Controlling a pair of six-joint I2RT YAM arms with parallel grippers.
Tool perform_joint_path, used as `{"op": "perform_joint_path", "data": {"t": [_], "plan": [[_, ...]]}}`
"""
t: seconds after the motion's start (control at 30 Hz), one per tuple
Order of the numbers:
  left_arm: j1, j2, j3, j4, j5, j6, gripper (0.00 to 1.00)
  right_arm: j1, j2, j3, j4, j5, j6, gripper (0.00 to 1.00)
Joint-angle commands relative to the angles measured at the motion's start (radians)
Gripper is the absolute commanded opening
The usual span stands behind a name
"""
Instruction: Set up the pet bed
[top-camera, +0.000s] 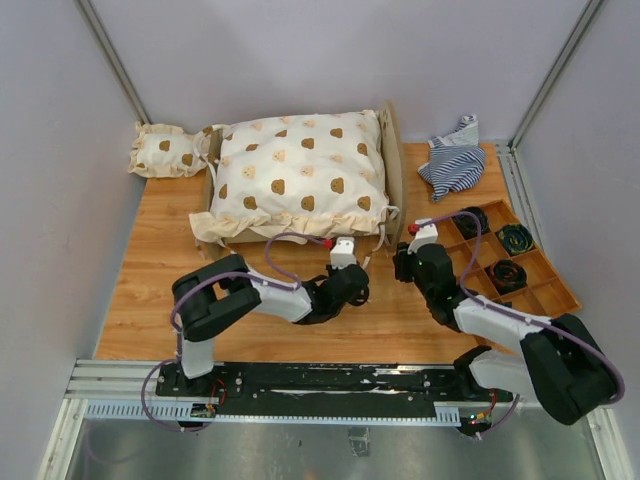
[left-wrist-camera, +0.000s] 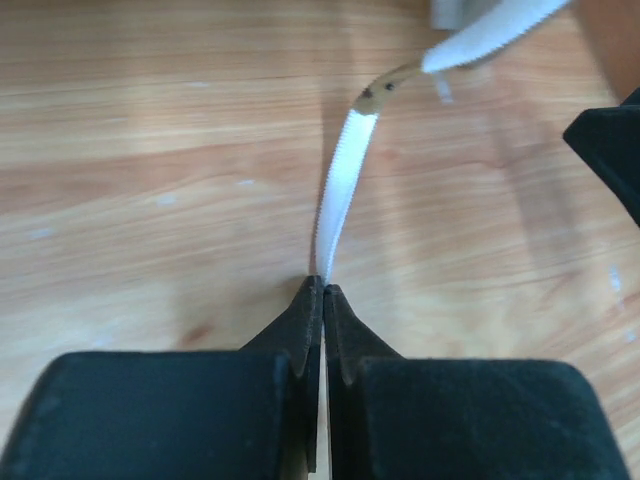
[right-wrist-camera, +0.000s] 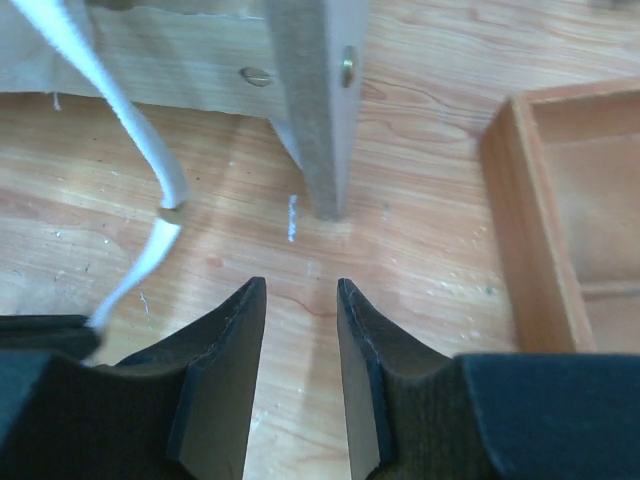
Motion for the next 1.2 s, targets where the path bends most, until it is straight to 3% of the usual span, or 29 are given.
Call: {"op": "perform_joint_path", "data": {"t": [0.0, 0.33, 0.47, 0.53, 0.67, 0.73, 0.83, 0.9, 1.07, 1.17], "plan": [[0.049, -0.152, -0.105, -0.039, -0.075, 0.003, 0.0, 0.018, 0.133, 0.046, 0.251, -0.127, -0.142, 0.36], [0.157, -0.289, -0.143, -0.026, -0.019, 0.005, 0.0, 0.021, 0.359, 0.129, 0.438, -0.054, -0.366, 0.44], [0.217, -0.308, -0.132, -0.013, 0.026, 0.013, 0.0, 0.023, 0.463, 0.133, 0.57, 0.071, -0.439, 0.46], [0.234, -0.316, -0.128, 0.0, 0.036, 0.021, 0.0, 0.031, 0.469, 0.147, 0.557, 0.112, -0.447, 0.46], [0.262, -0.322, -0.123, 0.013, 0.063, 0.026, 0.0, 0.036, 0.493, 0.216, 0.45, 0.155, -0.342, 0.49], [0.27, -0.316, -0.114, 0.016, 0.071, 0.032, 0.0, 0.044, 0.485, 0.242, 0.365, 0.167, -0.22, 0.49], [0.281, -0.31, -0.106, 0.014, 0.091, 0.034, 0.0, 0.052, 0.46, 0.187, 0.381, 0.166, -0.03, 0.48], [0.288, -0.311, -0.106, 0.014, 0.1, 0.033, 0.0, 0.05, 0.498, 0.169, 0.44, 0.223, 0.075, 0.48], [0.293, -0.328, -0.119, 0.019, 0.123, 0.02, 0.0, 0.06, 0.629, 0.088, 0.882, 0.143, 0.182, 0.42], [0.297, -0.347, -0.139, 0.034, 0.12, 0.021, 0.0, 0.059, 0.671, 0.086, 0.915, 0.167, 0.179, 0.42]]}}
